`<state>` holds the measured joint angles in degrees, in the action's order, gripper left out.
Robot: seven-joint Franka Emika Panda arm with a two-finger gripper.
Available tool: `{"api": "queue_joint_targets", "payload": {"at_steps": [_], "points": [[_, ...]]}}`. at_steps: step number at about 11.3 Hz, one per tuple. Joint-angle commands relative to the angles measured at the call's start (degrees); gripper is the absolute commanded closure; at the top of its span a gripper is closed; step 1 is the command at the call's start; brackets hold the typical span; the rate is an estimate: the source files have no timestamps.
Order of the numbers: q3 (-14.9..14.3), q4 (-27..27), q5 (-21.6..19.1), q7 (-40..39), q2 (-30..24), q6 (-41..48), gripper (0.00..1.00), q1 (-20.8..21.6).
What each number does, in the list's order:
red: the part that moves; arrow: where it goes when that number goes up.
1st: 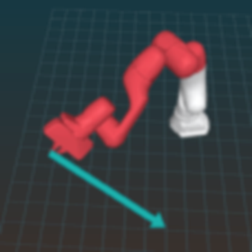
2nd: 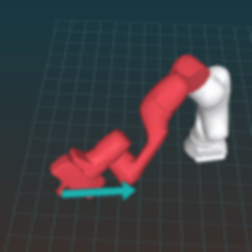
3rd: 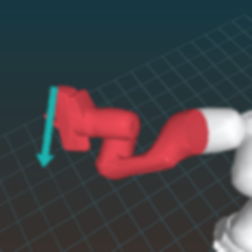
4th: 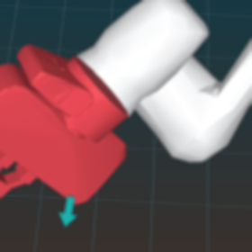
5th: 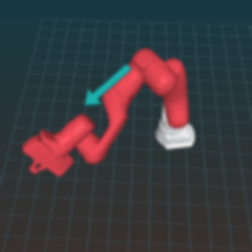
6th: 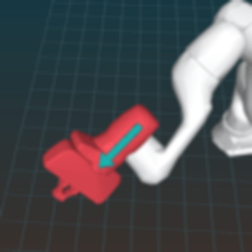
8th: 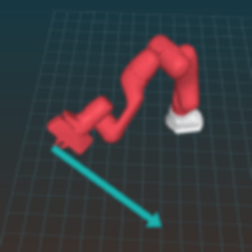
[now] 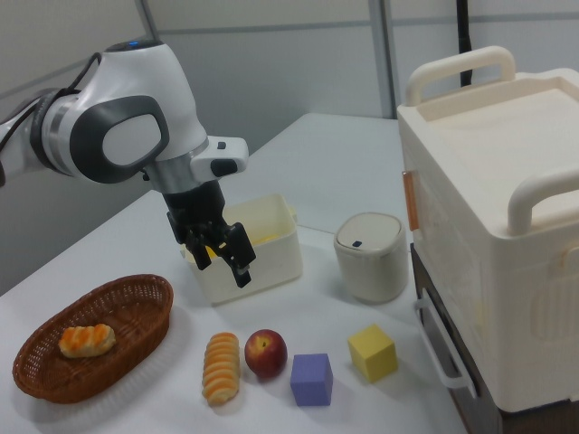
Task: Put the bread in the basket
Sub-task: 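Move the gripper over the striped orange bread roll and lower it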
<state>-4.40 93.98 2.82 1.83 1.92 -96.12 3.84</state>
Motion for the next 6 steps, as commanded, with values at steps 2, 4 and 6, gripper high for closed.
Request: {"api": "queue_joint_targets", "payload": {"at_steps": [2,4,6], "points": [[-0.2,-0.5,-0.9,0.5,-0.4,2.2,0.00,0.4],[-0.2,-0.7,-0.9,0.5,-0.2,1.5,0.00,0.3],[-0.1,-0.6,-0.9,0.5,-0.2,1.5,0.00,0.5]]}}
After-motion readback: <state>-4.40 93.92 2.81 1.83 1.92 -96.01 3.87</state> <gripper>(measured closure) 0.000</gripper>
